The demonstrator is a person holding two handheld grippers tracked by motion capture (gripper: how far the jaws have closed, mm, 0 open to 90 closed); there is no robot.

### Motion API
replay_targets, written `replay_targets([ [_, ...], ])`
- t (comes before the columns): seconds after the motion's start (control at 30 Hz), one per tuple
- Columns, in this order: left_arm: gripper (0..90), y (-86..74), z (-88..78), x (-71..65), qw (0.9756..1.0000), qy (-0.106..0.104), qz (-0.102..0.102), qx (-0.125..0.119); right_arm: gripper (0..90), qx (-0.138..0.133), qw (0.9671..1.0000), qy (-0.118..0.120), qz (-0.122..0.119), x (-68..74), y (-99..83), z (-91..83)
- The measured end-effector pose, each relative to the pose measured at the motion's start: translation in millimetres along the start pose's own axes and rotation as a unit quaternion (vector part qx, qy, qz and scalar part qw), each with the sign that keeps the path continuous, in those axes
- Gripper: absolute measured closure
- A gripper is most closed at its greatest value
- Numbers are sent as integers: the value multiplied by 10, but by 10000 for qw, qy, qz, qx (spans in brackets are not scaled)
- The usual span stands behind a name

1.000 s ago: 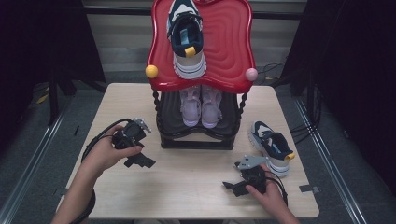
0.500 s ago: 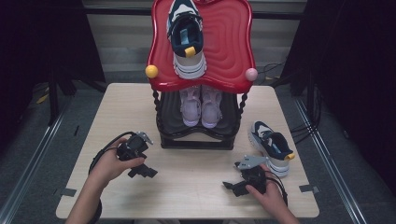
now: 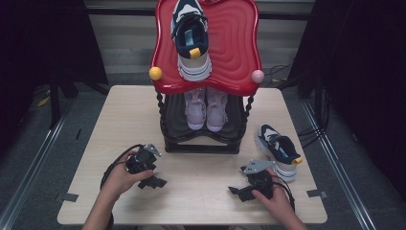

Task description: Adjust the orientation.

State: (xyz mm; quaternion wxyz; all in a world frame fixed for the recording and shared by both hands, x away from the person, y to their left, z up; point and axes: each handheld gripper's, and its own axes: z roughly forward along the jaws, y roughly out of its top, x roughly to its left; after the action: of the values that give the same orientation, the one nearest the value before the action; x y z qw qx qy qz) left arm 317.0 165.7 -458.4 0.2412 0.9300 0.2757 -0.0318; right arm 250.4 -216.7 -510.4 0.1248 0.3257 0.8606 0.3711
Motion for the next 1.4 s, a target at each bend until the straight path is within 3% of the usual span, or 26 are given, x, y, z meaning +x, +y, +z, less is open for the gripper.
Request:
replay_targets([
  [0.27,205,-122,162,8,9995,167,9,-274,106,4,10000,11,0,0,0,0],
  [0.53,163,-225,223,-13,9973,357,221,-607,106,-6,10000,4,-13,-3,0,1],
  [0.7,152,-313,274,-68,9921,693,386,-973,106,-11,10000,12,-24,-4,0,3],
  [0.97,137,-435,312,-88,9853,789,336,-1475,106,-2,10000,15,-9,-2,1,2],
  [1.23,108,-494,342,-98,9813,779,339,-1730,106,-1,10000,15,-11,-2,1,1],
  [1.4,105,-499,345,-101,9809,777,333,-1751,104,5,10000,56,-41,-5,-2,-2],
])
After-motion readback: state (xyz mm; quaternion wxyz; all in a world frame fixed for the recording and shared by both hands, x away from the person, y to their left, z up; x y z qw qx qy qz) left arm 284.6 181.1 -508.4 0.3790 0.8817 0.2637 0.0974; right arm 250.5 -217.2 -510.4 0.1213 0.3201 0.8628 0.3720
